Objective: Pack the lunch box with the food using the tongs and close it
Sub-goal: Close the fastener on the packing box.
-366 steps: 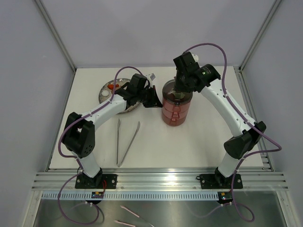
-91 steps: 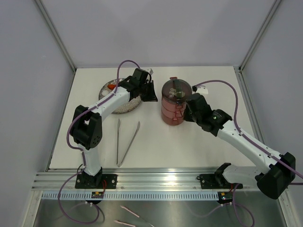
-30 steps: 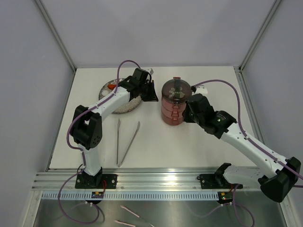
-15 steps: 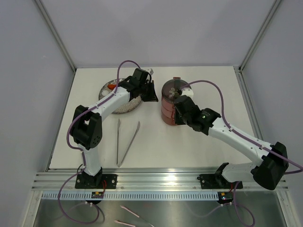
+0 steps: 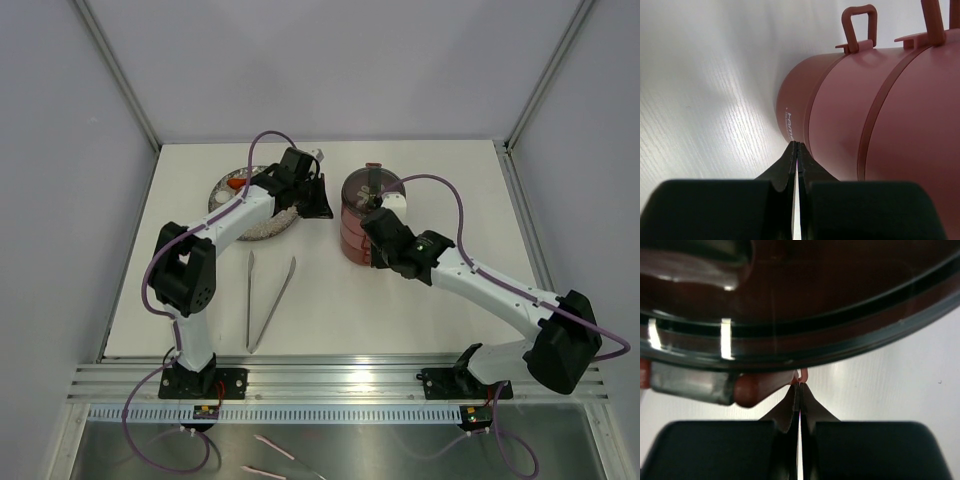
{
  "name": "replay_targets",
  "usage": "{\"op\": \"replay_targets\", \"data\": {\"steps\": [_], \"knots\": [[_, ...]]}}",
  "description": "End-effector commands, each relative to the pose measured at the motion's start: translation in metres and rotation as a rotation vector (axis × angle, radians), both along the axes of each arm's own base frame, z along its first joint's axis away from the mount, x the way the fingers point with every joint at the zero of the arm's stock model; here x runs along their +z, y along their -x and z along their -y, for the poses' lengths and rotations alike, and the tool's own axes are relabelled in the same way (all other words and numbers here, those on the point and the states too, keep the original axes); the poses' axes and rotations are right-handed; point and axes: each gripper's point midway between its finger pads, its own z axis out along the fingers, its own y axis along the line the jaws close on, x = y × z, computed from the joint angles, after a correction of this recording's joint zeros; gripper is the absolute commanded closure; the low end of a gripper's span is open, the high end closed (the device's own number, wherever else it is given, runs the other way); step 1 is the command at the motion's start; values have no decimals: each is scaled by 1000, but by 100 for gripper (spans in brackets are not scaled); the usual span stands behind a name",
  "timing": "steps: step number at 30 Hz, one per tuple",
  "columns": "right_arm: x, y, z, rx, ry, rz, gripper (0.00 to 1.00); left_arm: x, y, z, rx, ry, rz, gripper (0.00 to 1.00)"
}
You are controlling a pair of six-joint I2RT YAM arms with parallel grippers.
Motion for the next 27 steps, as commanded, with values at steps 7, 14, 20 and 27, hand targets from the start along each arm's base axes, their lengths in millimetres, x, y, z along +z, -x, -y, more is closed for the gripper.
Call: {"op": "replay_targets", "data": {"steps": [7,14,20,27], "knots": [[39,2,-16,61,-159,99,100,21,-1,0,4,40,60,100],[53,2,-53,164,-221,120,100,20,-2,0,10,40,59,100],[45,-15,-64,122,-177,122,100,21,-1,-4,13,26,62,100],[34,-28,-50,26,-103,138,100,19,-1,-4,12,24,60,100]]}}
